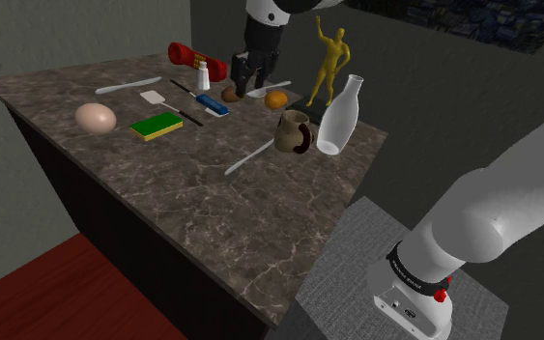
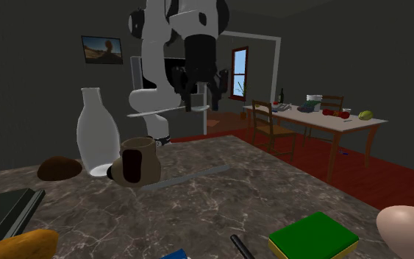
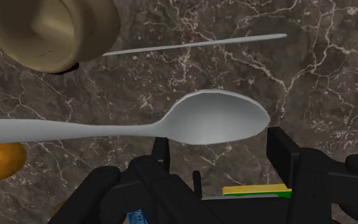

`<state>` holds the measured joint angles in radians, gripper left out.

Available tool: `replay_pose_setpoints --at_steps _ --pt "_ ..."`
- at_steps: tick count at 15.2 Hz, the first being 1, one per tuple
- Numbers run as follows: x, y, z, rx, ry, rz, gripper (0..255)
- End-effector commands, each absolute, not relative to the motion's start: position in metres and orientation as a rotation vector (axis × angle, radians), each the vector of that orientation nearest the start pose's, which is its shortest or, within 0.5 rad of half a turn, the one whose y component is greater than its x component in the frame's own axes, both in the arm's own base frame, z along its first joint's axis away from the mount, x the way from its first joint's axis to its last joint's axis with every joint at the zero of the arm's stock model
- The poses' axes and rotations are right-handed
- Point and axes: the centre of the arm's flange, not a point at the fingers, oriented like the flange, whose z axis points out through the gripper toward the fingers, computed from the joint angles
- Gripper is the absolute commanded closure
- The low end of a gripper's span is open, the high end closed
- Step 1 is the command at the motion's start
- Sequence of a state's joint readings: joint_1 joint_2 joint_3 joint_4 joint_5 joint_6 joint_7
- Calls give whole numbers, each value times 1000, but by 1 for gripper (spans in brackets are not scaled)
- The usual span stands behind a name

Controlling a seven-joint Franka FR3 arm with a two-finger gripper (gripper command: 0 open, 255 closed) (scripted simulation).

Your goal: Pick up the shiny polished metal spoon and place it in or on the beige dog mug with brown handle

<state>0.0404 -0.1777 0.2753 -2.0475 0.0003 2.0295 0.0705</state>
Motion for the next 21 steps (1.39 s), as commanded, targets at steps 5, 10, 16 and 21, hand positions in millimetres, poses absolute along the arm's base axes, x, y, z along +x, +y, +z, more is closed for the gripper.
replay_pose_setpoints --at_steps 5,10,16,21 --pt "459 98 532 -3125 -386 -251 255" --pt "437 54 528 -3125 -386 -251 255" --pt "437 54 496 -3125 -386 -251 255" --pt "437 54 470 -3125 -386 -251 255"
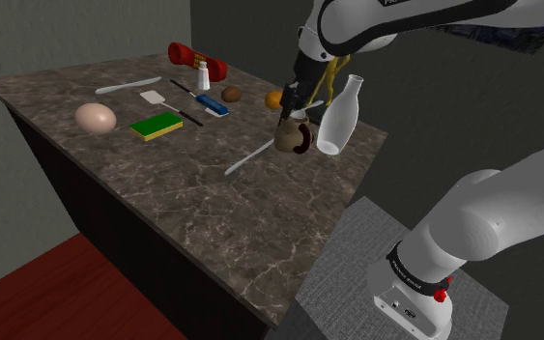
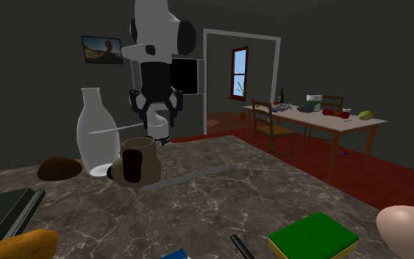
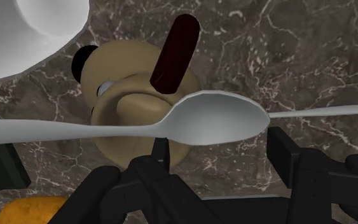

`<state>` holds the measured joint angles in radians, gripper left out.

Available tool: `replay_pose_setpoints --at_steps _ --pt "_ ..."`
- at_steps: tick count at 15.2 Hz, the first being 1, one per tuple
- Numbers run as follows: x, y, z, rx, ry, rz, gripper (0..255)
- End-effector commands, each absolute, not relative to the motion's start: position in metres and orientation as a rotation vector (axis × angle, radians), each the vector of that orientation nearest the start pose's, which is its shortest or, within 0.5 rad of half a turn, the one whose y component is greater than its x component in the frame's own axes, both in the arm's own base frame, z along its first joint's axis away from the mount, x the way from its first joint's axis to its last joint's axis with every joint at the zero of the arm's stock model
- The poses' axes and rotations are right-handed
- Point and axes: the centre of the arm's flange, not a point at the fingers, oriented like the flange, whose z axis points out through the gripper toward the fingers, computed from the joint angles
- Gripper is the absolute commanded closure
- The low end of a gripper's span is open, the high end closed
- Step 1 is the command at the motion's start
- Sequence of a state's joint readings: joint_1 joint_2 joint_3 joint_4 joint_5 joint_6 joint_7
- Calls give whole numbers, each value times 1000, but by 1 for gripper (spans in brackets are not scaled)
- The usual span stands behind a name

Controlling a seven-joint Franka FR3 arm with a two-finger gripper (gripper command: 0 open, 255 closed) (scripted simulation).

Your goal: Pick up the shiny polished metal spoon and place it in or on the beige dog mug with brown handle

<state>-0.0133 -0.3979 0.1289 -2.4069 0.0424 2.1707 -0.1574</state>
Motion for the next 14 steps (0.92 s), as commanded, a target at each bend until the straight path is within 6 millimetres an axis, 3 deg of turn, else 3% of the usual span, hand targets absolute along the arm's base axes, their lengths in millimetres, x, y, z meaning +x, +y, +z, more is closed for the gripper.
replay_pose_setpoints --at_steps 1,3,10,11,14 --pt "437 54 465 -3125 -386 -251 255" --pt "437 54 454 -3125 -386 -251 255" --pt "437 54 454 -3125 -386 -251 255" --pt "437 54 454 -3125 -386 -251 0" --pt "437 54 454 -3125 -386 -251 0"
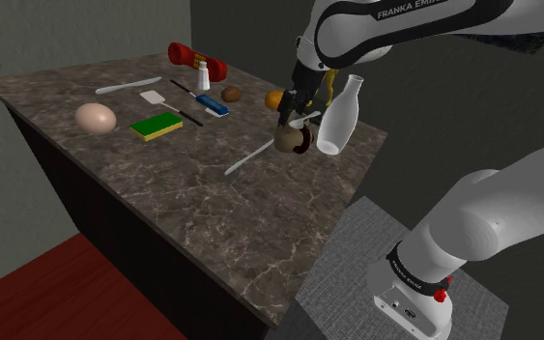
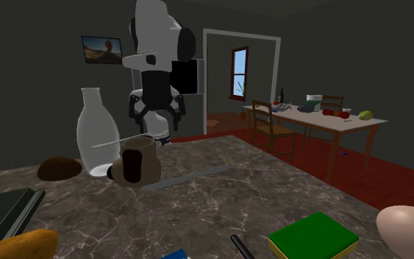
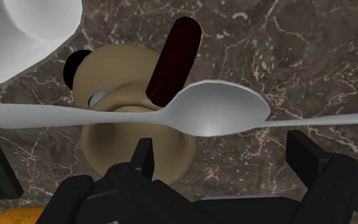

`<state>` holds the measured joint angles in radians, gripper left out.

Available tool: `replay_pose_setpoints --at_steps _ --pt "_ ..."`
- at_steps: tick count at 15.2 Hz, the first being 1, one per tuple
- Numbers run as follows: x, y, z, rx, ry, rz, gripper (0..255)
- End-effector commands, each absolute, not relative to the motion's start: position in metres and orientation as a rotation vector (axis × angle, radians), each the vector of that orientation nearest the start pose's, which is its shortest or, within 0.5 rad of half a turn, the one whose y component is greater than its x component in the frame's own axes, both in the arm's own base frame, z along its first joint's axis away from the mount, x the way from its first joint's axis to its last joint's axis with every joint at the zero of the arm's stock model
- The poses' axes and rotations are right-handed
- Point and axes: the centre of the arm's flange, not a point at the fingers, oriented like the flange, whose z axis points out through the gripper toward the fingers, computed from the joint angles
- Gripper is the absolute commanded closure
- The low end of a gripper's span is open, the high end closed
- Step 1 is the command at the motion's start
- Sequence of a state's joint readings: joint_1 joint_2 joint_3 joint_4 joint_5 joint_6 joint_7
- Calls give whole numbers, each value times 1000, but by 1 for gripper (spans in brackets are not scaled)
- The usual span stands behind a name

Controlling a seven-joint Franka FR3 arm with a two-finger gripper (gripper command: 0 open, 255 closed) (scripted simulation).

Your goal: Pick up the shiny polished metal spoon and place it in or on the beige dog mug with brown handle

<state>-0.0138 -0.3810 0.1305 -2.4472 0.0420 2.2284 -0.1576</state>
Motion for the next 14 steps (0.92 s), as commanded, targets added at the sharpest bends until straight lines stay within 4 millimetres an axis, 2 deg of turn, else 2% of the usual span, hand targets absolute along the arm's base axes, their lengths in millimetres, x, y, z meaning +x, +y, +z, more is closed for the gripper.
replay_pose_setpoints --at_steps 1,2,6,14 --pt "437 54 454 -3125 -386 -251 0" --pt "437 54 454 -3125 -386 -251 0" --pt "429 54 504 -3125 -386 -251 0" --pt "429 54 504 -3125 -386 -251 0"
